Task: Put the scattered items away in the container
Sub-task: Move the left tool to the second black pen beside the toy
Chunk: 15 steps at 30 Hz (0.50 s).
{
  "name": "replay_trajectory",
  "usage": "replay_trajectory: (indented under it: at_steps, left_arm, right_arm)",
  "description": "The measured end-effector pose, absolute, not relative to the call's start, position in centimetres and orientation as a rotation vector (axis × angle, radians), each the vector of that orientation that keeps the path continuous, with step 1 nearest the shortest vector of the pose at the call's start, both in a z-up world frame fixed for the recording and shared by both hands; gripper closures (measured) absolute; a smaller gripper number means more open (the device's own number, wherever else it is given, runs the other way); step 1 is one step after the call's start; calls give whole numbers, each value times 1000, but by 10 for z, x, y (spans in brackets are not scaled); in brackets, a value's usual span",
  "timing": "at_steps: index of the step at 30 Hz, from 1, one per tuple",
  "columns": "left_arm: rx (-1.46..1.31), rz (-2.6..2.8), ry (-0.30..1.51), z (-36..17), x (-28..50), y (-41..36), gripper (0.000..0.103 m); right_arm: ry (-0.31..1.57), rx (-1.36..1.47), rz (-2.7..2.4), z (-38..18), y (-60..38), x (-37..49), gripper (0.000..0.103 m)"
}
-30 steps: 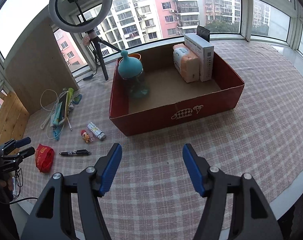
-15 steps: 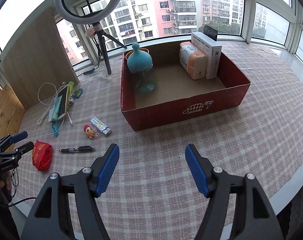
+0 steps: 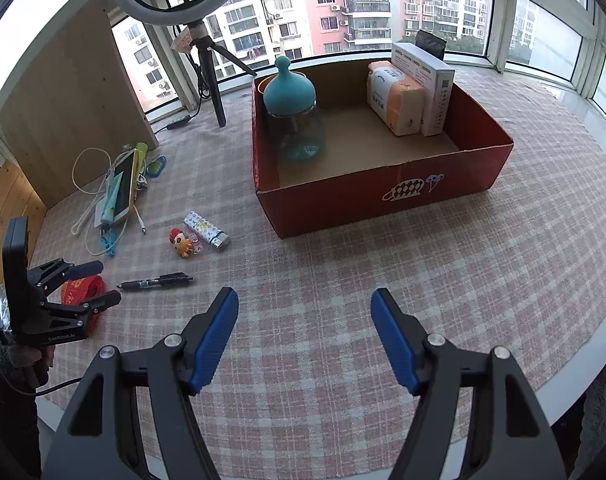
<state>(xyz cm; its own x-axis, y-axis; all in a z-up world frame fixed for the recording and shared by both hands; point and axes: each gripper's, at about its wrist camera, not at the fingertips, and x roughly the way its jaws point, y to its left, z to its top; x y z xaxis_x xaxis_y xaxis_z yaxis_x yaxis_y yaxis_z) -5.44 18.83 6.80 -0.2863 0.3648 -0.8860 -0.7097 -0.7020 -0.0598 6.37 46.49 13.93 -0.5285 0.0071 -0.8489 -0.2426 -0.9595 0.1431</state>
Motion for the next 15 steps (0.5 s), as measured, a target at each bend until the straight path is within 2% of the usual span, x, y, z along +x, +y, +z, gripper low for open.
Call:
replay_trajectory:
  at_steps: [10, 15]
  left_arm:
    - [-1295, 1874, 573, 45, -64, 212, 40]
    - [-1310, 1838, 628, 36, -64, 214, 53]
  right_arm:
    - [350, -1462, 2592, 137, 456, 66, 35]
    - [306, -1465, 2582, 137, 449, 64, 35]
